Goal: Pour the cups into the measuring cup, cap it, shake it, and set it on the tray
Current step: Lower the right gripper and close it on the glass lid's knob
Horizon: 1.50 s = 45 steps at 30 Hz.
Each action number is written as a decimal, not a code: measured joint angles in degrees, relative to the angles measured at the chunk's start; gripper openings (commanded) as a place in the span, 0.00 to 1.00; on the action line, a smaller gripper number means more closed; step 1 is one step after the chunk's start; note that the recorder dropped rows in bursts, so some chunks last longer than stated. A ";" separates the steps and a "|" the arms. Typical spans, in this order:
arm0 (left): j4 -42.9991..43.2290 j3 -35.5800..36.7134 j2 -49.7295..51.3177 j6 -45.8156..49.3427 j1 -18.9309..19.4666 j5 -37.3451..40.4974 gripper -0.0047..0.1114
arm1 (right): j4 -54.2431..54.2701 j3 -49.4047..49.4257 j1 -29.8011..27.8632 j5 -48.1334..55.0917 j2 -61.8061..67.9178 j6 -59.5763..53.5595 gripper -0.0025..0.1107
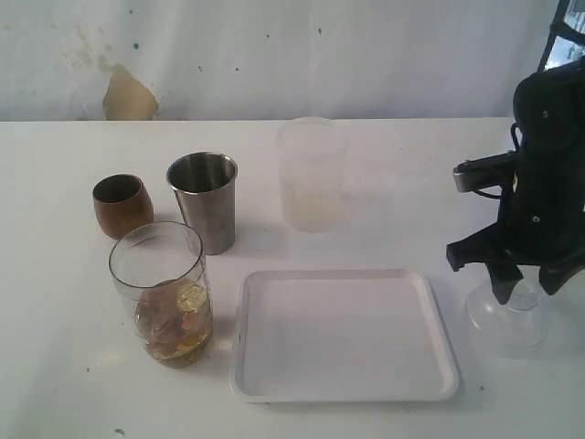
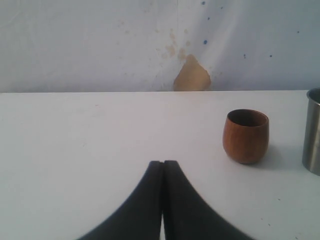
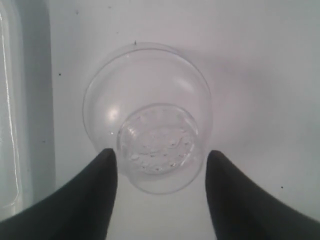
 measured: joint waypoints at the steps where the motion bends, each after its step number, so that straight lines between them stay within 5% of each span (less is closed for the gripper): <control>1: 0.00 0.00 0.00 0.00 0.00 0.00 0.04 | 0.00 0.00 0.00 0.00 0.00 0.00 0.34; 11: 0.00 0.00 0.00 0.00 0.00 0.00 0.04 | 0.27 2.25 0.00 -1.38 0.22 0.09 0.14; 21: 0.00 0.00 0.00 0.00 0.00 0.00 0.04 | 5.51 2.11 -0.57 -1.65 0.38 -7.84 0.50; 30: 0.00 0.00 0.00 0.00 0.00 0.00 0.04 | 14.26 1.52 -0.57 -1.52 2.29 -11.73 0.50; 45: 0.00 0.00 0.00 0.00 0.00 0.00 0.04 | 13.70 -4.92 -0.57 2.14 1.53 -11.96 0.50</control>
